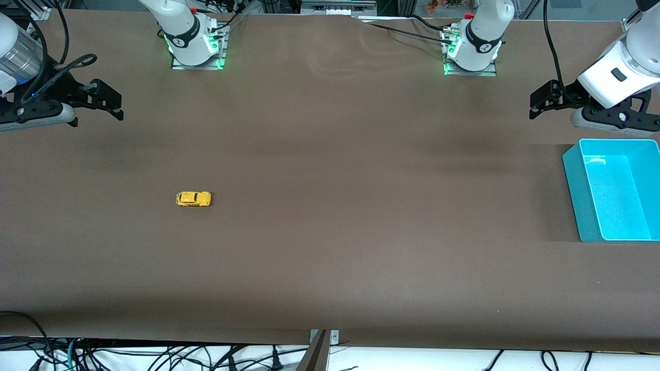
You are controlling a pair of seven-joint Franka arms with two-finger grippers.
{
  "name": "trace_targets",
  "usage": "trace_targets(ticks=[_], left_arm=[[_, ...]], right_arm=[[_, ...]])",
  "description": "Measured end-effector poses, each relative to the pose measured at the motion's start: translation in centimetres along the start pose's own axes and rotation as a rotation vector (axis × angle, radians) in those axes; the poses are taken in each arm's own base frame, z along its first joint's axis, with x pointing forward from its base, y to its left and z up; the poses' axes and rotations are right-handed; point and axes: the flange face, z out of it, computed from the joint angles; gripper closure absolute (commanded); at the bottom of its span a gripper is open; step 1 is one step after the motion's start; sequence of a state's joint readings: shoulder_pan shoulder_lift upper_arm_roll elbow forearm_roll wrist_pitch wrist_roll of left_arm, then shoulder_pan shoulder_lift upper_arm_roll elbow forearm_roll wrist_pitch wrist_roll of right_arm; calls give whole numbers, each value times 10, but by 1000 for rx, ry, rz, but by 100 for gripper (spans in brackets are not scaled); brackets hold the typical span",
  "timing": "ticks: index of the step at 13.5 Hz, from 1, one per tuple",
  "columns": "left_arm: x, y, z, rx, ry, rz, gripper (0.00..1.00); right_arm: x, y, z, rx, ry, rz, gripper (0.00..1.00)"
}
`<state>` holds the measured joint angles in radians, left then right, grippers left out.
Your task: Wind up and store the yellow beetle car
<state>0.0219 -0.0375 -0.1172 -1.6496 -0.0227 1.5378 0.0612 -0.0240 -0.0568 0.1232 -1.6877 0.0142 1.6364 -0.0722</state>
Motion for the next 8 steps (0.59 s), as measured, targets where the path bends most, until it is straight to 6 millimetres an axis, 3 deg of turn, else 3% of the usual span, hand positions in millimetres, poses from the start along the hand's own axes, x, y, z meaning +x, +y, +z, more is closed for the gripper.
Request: trace_targets(ticks=[8], left_arm=[[0, 0, 0, 0, 0, 0, 0]], right_arm=[[-1, 0, 1, 1, -9, 1, 0]])
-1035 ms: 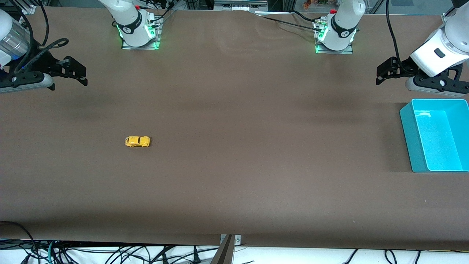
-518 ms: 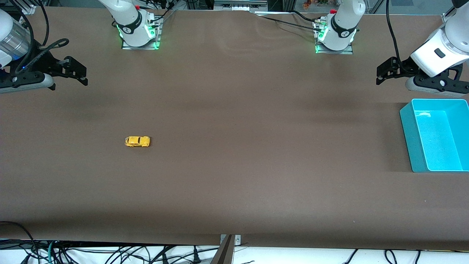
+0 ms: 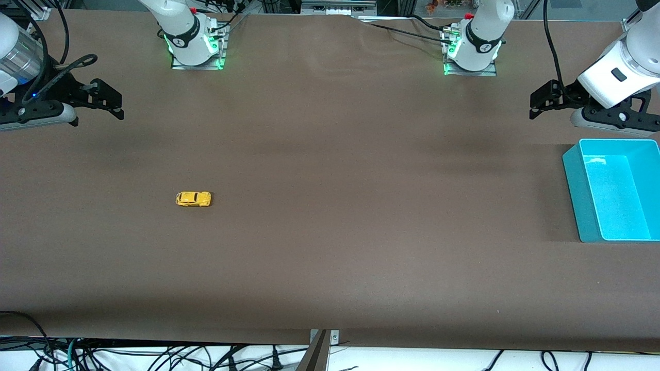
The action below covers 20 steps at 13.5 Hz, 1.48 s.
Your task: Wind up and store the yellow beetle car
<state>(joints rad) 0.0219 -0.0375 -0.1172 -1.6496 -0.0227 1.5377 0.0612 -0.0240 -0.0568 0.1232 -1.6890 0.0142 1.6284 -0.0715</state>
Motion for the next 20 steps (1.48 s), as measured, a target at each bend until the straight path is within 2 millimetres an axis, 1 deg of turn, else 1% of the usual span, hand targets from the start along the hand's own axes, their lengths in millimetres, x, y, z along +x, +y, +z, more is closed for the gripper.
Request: trace_targets(ticks=[2, 4, 9, 11, 13, 14, 17, 20], left_arm=[[0, 0, 0, 0, 0, 0, 0], [0, 0, 0, 0, 0, 0, 0], [0, -1, 0, 0, 0, -1, 0], [0, -1, 0, 0, 0, -2, 0], [0, -1, 0, 0, 0, -3, 0], [0, -1, 0, 0, 0, -3, 0], [0, -2, 0, 0, 0, -4, 0], [-1, -2, 0, -1, -4, -5, 0]], right_arm=[[0, 0, 3, 0, -7, 0, 0], [-1, 0, 12, 2, -26, 0, 0], [1, -3, 47, 3, -43, -5, 0], [1, -14, 63, 3, -55, -59, 0], [0, -28, 79, 6, -70, -192, 0], [-1, -29, 88, 9, -78, -277, 0], [-1, -28, 118, 16, -63, -544, 0], [-1, -28, 154, 7, -21, -796, 0]])
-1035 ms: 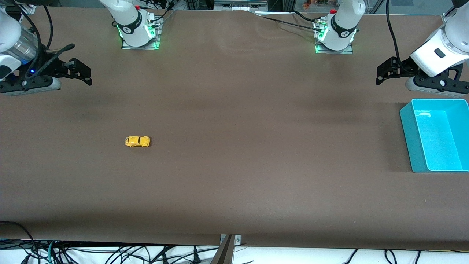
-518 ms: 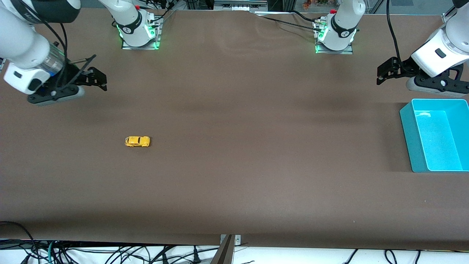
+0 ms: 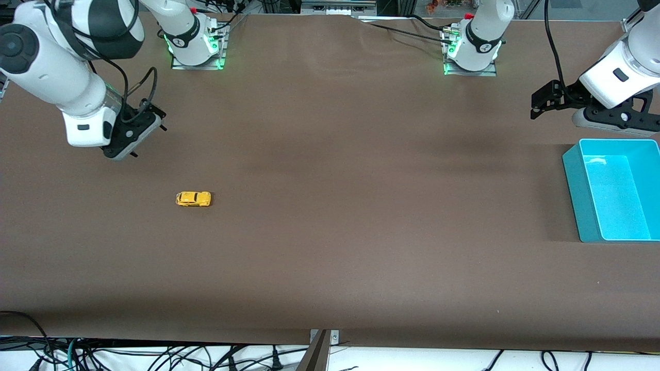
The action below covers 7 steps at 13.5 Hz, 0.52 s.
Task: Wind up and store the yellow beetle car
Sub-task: 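Lower the right gripper over the yellow beetle car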
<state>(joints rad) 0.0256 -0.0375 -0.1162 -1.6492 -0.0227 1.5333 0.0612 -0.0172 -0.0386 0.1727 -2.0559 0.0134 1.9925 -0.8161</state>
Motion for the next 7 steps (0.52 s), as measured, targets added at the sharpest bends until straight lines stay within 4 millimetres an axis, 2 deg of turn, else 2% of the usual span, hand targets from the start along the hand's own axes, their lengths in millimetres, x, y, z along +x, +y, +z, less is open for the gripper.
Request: trace_targets(ticks=[7], left_arm=[[0, 0, 0, 0, -2, -1, 0]], right_arm=[[15, 5, 92, -65, 66, -354, 0]])
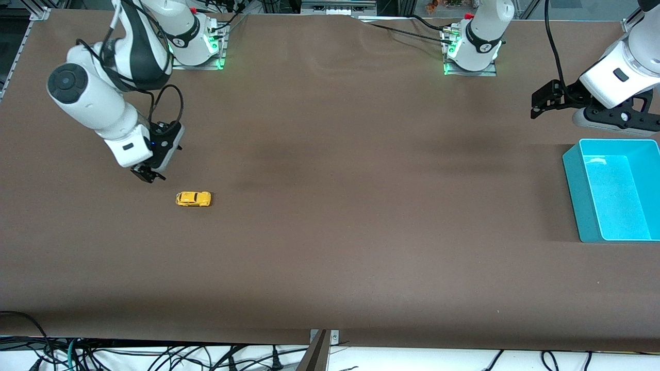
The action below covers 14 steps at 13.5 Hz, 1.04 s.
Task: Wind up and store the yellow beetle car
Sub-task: 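Lower the right gripper over the yellow beetle car, then close the right gripper on the yellow car's body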
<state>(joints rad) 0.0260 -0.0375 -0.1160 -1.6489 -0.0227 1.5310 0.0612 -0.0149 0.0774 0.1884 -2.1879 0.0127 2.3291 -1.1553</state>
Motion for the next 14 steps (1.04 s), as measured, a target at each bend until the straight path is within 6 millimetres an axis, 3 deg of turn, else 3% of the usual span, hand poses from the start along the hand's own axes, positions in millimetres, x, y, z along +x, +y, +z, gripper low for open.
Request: trace_targets(ticks=[10, 14], left_arm=[[0, -2, 0, 0, 0, -3, 0], [0, -3, 0, -1, 0, -5, 0]], right_arm=[[1, 9, 120, -13, 49, -220, 0], [-3, 10, 137, -1, 50, -245, 0]])
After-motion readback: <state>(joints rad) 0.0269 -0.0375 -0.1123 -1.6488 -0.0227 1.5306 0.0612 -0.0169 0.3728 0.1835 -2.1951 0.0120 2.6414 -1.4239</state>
